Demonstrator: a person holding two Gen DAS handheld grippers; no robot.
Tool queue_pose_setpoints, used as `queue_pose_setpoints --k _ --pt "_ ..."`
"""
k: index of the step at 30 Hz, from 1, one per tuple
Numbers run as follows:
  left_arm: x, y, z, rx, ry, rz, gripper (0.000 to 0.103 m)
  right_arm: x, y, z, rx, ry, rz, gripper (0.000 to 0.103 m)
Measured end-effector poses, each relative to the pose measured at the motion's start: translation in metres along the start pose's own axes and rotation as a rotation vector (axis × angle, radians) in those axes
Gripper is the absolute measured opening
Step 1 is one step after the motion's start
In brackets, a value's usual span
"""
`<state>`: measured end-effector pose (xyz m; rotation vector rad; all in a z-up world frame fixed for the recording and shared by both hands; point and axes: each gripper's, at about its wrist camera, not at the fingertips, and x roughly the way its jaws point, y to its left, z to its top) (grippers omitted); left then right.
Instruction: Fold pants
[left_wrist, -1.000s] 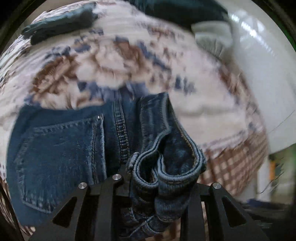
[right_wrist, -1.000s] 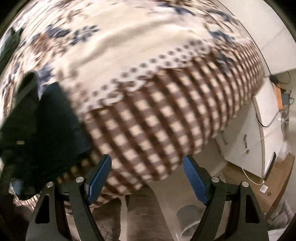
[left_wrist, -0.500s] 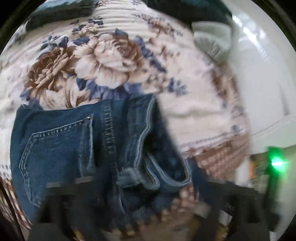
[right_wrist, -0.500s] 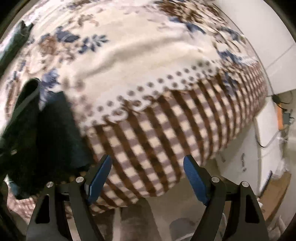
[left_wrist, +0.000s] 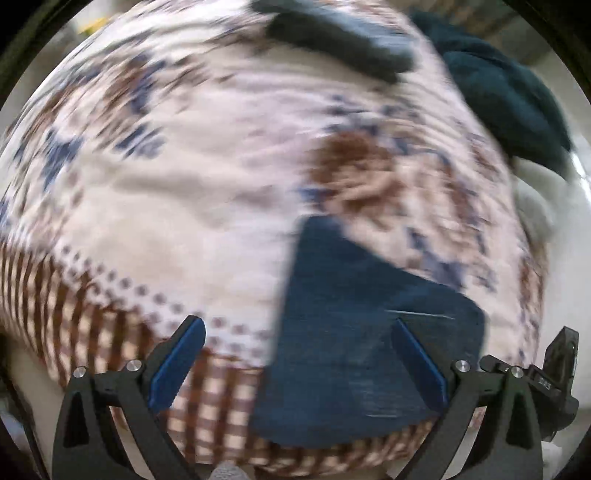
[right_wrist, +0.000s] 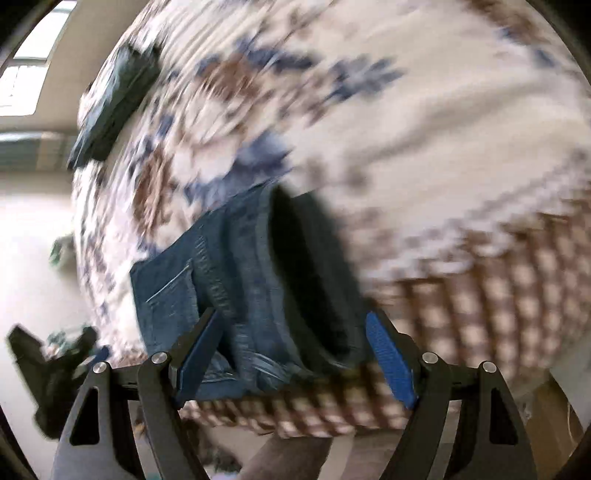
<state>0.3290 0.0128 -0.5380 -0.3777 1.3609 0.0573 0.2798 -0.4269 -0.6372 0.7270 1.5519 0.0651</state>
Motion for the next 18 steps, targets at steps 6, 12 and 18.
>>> queue_pose_setpoints --k 6,12,18 --pt "0.02 0.018 0.01 -0.06 0.027 0.005 0.103 0.049 0.037 0.001 -0.141 0.073 -0.109 0.014" --pt "0.055 0.016 0.048 -0.083 0.088 -0.066 0.103 0.003 0.04 -0.008 -0.144 -0.028 -0.167 0.011" --pt "0.123 0.003 0.073 -0.114 0.237 -0.197 0.082 0.028 0.025 0.001 -0.084 0.062 -0.115 0.013"
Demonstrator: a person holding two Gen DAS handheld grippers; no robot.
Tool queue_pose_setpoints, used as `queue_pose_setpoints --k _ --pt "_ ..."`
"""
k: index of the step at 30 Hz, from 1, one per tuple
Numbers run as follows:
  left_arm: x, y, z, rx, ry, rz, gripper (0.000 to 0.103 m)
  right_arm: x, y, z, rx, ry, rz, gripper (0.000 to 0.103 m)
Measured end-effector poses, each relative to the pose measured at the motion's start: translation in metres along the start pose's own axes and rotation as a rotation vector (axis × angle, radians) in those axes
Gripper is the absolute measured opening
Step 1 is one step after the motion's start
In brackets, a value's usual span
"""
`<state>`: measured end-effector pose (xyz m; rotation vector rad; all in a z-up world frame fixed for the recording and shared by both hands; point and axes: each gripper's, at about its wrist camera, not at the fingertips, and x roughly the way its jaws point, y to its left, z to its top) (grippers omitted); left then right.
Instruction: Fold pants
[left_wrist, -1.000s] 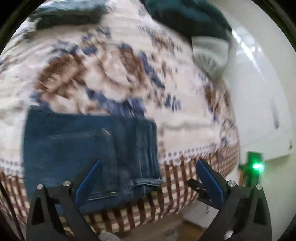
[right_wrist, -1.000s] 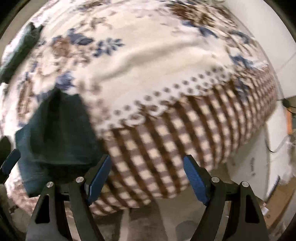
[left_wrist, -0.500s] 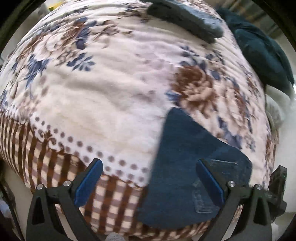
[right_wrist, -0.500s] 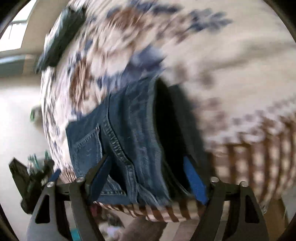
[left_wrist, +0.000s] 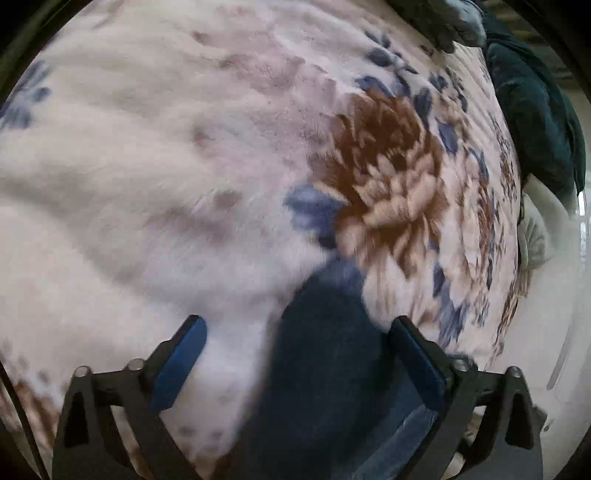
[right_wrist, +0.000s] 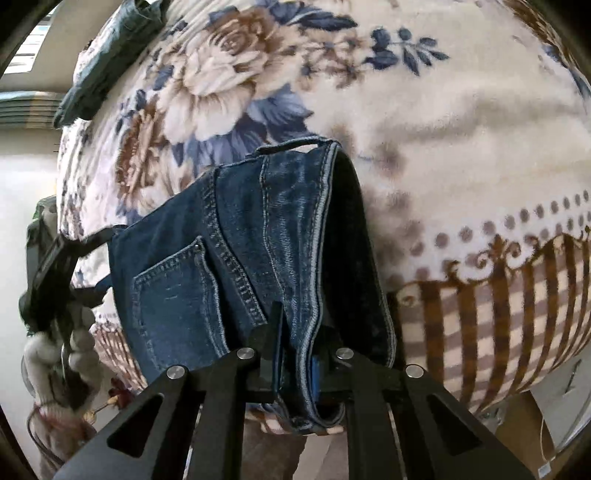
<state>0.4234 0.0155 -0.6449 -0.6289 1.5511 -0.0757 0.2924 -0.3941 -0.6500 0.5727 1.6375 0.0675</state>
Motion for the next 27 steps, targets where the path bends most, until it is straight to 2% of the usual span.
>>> queue_pose_setpoints --k 1,3,4,6,8,9,11,12,13,14,15,16,18,19,20,22,23,24,26,27 --pt "0.0 0.0 0.004 0.008 -0.018 -0.011 0.046 0.0 0.0 0.0 -0.006 -0.005 -0.008 0.013" --pt "-0.001 -0.003 0.011 0.044 -0.045 -0.035 0.018 0.003 -0.001 -0.001 -0.005 -0.013 -0.032 0.013" --pt "-0.001 -0.004 0.014 0.053 -0.049 -0.034 0.009 0.003 -0.004 -0.003 0.004 -0.016 -0.038 0.013" --pt "0.002 -0.003 0.021 0.071 -0.056 0.006 0.007 0.008 -0.012 -0.004 0.024 -0.017 -0.063 0.013" --pt "0.006 0.003 0.025 0.044 -0.035 -0.012 0.006 0.012 -0.017 -0.004 0.047 -0.01 -0.059 0.015" --pt "0.003 0.005 0.026 0.037 -0.032 -0.026 0.007 0.013 -0.016 -0.003 0.043 -0.004 -0.064 0.019" --pt "-0.009 0.007 0.024 0.025 -0.039 -0.028 0.012 0.011 -0.016 -0.001 0.054 0.013 -0.05 0.038" --pt "-0.019 0.01 0.021 0.008 -0.048 -0.022 0.022 0.006 -0.022 0.0 0.079 0.023 -0.022 0.06" --pt "-0.03 0.012 0.016 -0.004 -0.07 -0.039 0.033 0.001 -0.026 -0.001 0.098 0.017 0.009 0.077" --pt "-0.044 0.014 0.008 -0.011 -0.102 -0.062 0.04 -0.006 -0.031 -0.003 0.118 0.004 0.043 0.079" --pt "-0.053 0.015 0.001 -0.013 -0.127 -0.062 0.057 -0.012 -0.037 -0.006 0.14 -0.013 0.075 0.079" --pt "-0.062 0.016 -0.008 -0.016 -0.157 -0.073 0.07 -0.016 -0.041 -0.009 0.158 -0.024 0.105 0.079" --pt "-0.072 0.019 -0.03 -0.011 -0.197 -0.156 0.085 -0.014 -0.047 -0.014 0.172 -0.02 0.155 0.079" --pt "-0.07 0.02 -0.037 -0.007 -0.187 -0.19 0.092 -0.007 -0.049 -0.018 0.173 -0.006 0.178 0.079" --pt "-0.064 0.021 -0.044 0.0 -0.154 -0.22 0.094 0.004 -0.05 -0.021 0.169 0.016 0.193 0.08" --pt "-0.045 0.022 -0.055 0.013 -0.08 -0.213 0.097 0.027 -0.05 -0.027 0.136 0.042 0.183 0.08" --pt "-0.034 0.023 -0.06 0.013 -0.05 -0.188 0.097 0.032 -0.052 -0.027 0.107 0.031 0.155 0.078" --pt "-0.026 0.024 -0.066 0.01 -0.027 -0.19 0.097 0.037 -0.055 -0.027 0.095 0.02 0.11 0.077" --pt "-0.019 0.023 -0.072 0.02 0.001 -0.214 0.097 0.038 -0.062 -0.026 0.127 0.01 0.044 0.079" --pt "-0.02 0.021 -0.074 0.033 0.004 -0.217 0.097 0.038 -0.067 -0.026 0.161 0.019 0.09 0.079"
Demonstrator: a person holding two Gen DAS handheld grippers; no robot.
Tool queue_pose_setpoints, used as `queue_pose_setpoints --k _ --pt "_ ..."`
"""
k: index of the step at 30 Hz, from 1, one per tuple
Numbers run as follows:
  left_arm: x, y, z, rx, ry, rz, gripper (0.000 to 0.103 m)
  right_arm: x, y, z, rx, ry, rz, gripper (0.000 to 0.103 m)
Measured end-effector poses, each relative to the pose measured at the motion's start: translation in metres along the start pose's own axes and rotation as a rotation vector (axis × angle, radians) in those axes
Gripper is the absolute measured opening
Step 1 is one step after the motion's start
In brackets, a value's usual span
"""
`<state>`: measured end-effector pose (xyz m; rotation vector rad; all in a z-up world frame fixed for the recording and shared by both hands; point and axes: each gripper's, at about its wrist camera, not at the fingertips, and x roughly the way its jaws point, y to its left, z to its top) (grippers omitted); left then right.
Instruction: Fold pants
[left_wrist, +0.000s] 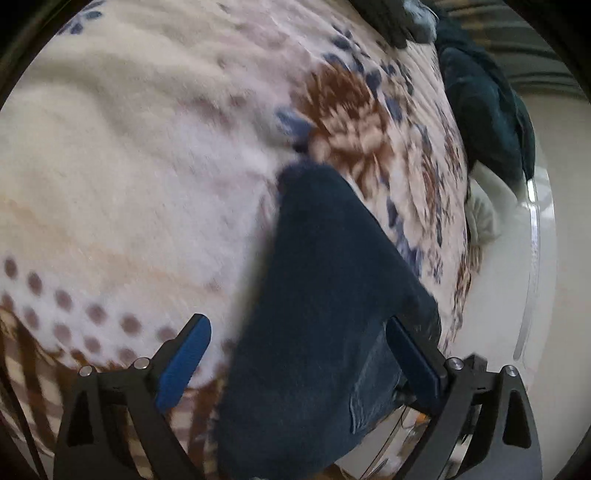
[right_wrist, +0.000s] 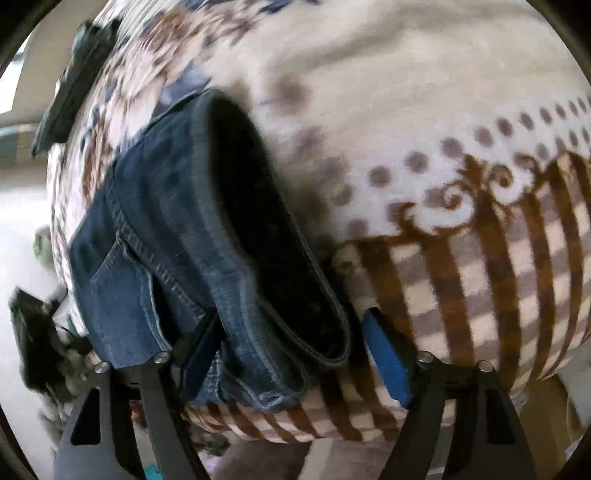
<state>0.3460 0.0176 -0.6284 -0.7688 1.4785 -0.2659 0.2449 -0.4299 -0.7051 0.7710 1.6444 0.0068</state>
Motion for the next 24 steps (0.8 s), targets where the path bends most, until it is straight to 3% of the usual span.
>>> queue_pose_setpoints --k 7,12,15,17,19,20,21,22,24 --pt "0.028 0.008 -0.006 -0.01 0.078 -0.063 0.097 0.01 -0.042 -0.027 0.256 0.041 0.309 0.082" --pt "0.04 0.005 -0.002 0.027 0.105 -0.033 0.097 0.062 -0.051 -0.041 0.334 0.104 0.603 0.084" --pt "0.042 0.006 -0.001 0.028 0.107 -0.043 0.097 0.084 -0.033 -0.027 0.273 0.078 0.603 0.098" --pt "0.04 0.008 -0.001 0.028 0.087 -0.063 0.097 0.088 -0.026 -0.021 0.274 0.047 0.599 0.099" --pt "0.035 0.005 -0.004 0.056 0.052 -0.08 0.073 0.085 -0.025 -0.022 0.296 0.002 0.612 0.099" --pt "0.03 0.002 -0.006 0.084 0.035 -0.074 0.066 0.082 -0.025 -0.025 0.301 -0.02 0.614 0.097" --pt "0.024 -0.001 -0.008 0.104 0.021 -0.092 0.049 0.077 -0.022 -0.032 0.298 -0.053 0.589 0.089" --pt "0.017 -0.003 -0.01 0.12 0.005 -0.109 0.04 0.073 -0.021 -0.036 0.298 -0.074 0.573 0.081" --pt "0.006 -0.009 -0.014 0.153 -0.002 -0.123 0.035 0.064 -0.021 -0.048 0.333 -0.122 0.556 0.068"
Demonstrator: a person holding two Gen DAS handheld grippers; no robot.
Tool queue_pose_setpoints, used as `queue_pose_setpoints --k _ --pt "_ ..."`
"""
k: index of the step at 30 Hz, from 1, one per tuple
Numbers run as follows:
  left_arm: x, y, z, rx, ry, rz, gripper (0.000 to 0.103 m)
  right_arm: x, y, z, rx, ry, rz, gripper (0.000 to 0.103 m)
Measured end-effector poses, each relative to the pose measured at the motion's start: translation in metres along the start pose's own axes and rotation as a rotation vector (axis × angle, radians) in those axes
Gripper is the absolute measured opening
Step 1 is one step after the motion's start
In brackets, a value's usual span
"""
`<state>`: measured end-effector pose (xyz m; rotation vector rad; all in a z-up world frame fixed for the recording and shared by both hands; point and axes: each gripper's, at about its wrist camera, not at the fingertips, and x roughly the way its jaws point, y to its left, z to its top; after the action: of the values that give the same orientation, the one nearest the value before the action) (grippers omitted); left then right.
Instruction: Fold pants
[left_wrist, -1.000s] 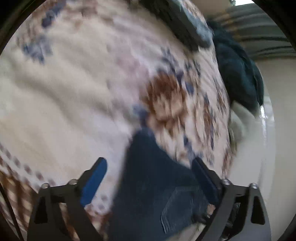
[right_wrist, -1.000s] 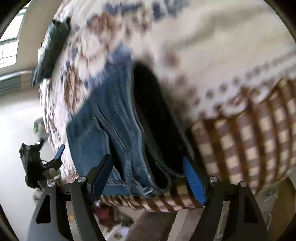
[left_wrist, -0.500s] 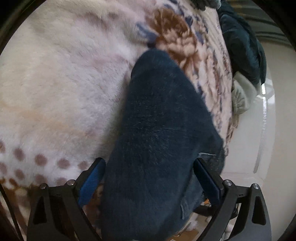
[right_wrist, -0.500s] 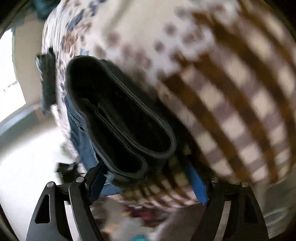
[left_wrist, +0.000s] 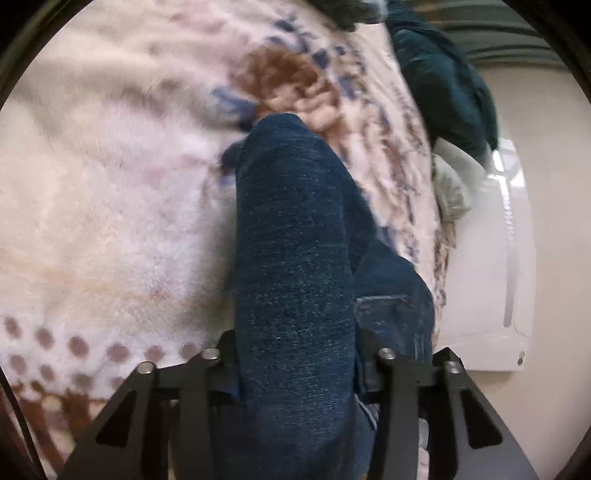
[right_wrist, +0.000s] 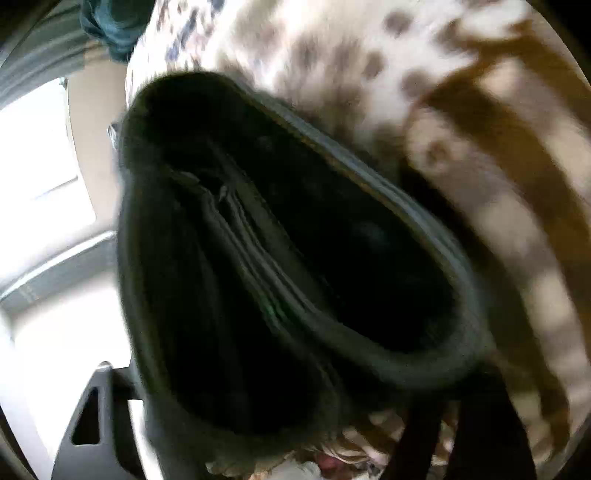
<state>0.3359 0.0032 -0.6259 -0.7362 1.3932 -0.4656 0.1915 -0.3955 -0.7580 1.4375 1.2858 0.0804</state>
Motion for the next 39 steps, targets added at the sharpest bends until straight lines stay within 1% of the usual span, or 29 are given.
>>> queue_pose_setpoints --k 1,4,5,6,7,8,9,10,11,12,13,15,17,19,20,21,22,23,24,25,26,27,28,29,31,33,36,38,39 --pt "-0.003 -0.003 -0.002 0.013 0.0 0.0 0.035 -0.003 0.0 -0.004 0.014 -0.021 0.006 0.065" --pt "0.001 0.001 0.0 0.01 0.025 0.007 0.036 -0.005 0.004 -0.012 0.008 -0.058 -0.012 0.064" --pt "0.006 0.007 0.003 -0.016 0.046 0.012 0.038 0.0 0.002 -0.012 0.013 -0.059 -0.017 0.067" --pt "0.015 0.012 0.008 -0.053 0.072 -0.003 0.044 0.017 0.001 -0.011 0.028 -0.05 -0.019 0.08" --pt "0.025 0.022 0.012 -0.086 0.104 -0.021 0.048 0.026 -0.004 -0.008 0.044 -0.042 -0.019 0.087" --pt "0.031 0.027 0.014 -0.095 0.12 -0.027 0.049 0.033 -0.009 -0.006 0.059 -0.048 -0.011 0.088" --pt "0.033 0.03 0.015 -0.096 0.122 -0.038 0.047 0.036 -0.008 -0.003 0.055 -0.061 -0.016 0.087" --pt "0.032 0.029 0.017 -0.079 0.113 -0.042 0.044 0.043 -0.001 -0.007 0.049 -0.077 -0.036 0.082" --pt "0.029 0.024 0.017 -0.041 0.11 -0.041 0.041 0.042 0.004 -0.01 0.04 -0.094 -0.045 0.077" --pt "0.023 0.017 0.015 0.004 0.109 -0.034 0.035 0.036 0.01 -0.015 0.017 -0.115 -0.061 0.064" --pt "0.018 0.011 0.014 0.038 0.104 -0.029 0.032 0.034 0.019 -0.023 -0.006 -0.133 -0.08 0.053" --pt "0.008 0.0 0.01 0.068 0.101 -0.034 0.03 0.024 0.025 -0.037 -0.007 -0.168 -0.064 0.045" --pt "-0.005 -0.012 0.007 0.086 0.101 -0.039 0.029 -0.001 0.035 -0.047 -0.025 -0.2 -0.074 0.043" --pt "-0.019 -0.022 0.007 0.102 0.1 -0.044 0.029 -0.007 0.049 -0.06 -0.025 -0.229 -0.072 0.042" --pt "-0.026 -0.029 0.008 0.108 0.108 -0.067 0.028 -0.008 0.057 -0.061 -0.025 -0.234 -0.069 0.042" --pt "-0.034 -0.036 0.009 0.123 0.108 -0.07 0.028 -0.012 0.072 -0.063 -0.029 -0.25 -0.073 0.041" --pt "-0.042 -0.041 0.011 0.139 0.103 -0.065 0.028 -0.016 0.079 -0.067 -0.035 -0.253 -0.059 0.038" --pt "-0.052 -0.049 0.015 0.154 0.109 -0.078 0.028 -0.021 0.09 -0.073 -0.054 -0.252 -0.05 0.038" --pt "-0.056 -0.056 0.018 0.156 0.107 -0.08 0.028 -0.036 0.101 -0.068 -0.074 -0.257 -0.059 0.038" --pt "-0.065 -0.06 0.022 0.153 0.099 -0.087 0.028 -0.039 0.118 -0.071 -0.087 -0.26 -0.052 0.037" --pt "-0.075 -0.065 0.027 0.151 0.095 -0.107 0.028 -0.045 0.125 -0.076 -0.099 -0.261 -0.038 0.037" --pt "-0.083 -0.072 0.032 0.159 0.087 -0.113 0.028 -0.05 0.145 -0.085 -0.124 -0.27 -0.032 0.037" --pt "-0.096 -0.08 0.039 0.166 0.069 -0.113 0.028 -0.057 0.153 -0.087 -0.143 -0.276 -0.026 0.037" --pt "-0.103 -0.086 0.046 0.167 0.06 -0.12 0.028 -0.056 0.178 -0.082 -0.159 -0.282 -0.016 0.037" --pt "-0.124 -0.093 0.065 0.168 0.034 -0.118 0.028 -0.058 0.208 -0.083 -0.193 -0.293 0.004 0.037" --pt "-0.142 -0.102 0.092 0.176 0.005 -0.112 0.028 -0.064 0.229 -0.094 -0.219 -0.294 0.026 0.037" --pt "-0.162 -0.112 0.142 0.186 -0.04 -0.093 0.028 -0.042 0.28 -0.075 -0.247 -0.286 0.076 0.037" --pt "-0.172 -0.12 0.187 0.207 -0.073 -0.071 0.028 -0.025 0.309 -0.062 -0.267 -0.28 0.109 0.037" --pt "-0.176 -0.125 0.213 0.218 -0.092 -0.054 0.028 -0.007 0.334 -0.045 -0.277 -0.278 0.132 0.037"
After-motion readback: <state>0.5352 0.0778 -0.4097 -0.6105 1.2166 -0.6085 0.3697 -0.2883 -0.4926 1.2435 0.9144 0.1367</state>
